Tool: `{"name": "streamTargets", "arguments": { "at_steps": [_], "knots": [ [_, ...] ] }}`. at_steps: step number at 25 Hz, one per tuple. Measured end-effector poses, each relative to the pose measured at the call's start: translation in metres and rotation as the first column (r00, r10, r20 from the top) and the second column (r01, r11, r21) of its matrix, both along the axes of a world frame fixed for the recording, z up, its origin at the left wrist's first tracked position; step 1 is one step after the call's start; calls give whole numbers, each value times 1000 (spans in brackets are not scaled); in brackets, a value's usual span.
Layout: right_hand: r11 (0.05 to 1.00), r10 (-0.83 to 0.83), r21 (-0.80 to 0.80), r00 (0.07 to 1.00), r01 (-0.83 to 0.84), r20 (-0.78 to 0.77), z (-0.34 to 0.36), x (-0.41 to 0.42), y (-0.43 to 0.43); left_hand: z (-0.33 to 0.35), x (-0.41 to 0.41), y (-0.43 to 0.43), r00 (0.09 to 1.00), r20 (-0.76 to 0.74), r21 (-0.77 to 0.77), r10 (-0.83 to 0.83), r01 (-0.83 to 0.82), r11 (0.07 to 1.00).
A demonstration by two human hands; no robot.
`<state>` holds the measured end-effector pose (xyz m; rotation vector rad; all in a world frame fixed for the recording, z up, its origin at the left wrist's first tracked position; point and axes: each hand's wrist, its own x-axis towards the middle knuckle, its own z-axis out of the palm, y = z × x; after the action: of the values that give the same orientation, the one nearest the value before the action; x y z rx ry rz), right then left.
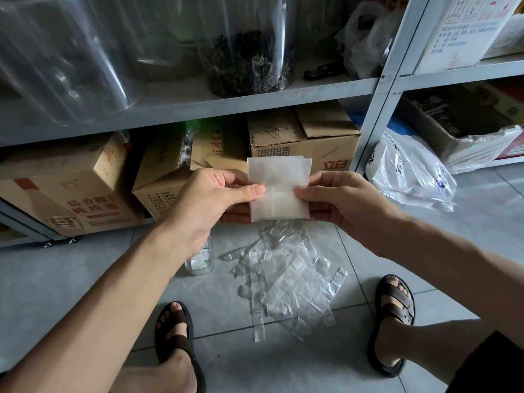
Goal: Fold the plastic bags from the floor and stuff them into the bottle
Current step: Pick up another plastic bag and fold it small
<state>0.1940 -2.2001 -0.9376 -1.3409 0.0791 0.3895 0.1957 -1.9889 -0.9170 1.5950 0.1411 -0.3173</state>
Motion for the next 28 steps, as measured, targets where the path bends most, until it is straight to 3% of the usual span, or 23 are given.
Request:
{"name": "streamTargets", "arguments": {
  "at_steps": [12,18,28],
  "knots": [
    [994,7,106,999,-2,-43,0,4,-6,7,-1,-1,996,-38,-126,-79,74,989],
    [998,49,32,999,-50,18,2,1,-5,7,-1,-1,995,-23,-116,-101,98,988],
    [993,17,-114,974,9,227,-1,0,-2,0,-4,-6,987,-75,-147,-144,132,980]
  ]
}}
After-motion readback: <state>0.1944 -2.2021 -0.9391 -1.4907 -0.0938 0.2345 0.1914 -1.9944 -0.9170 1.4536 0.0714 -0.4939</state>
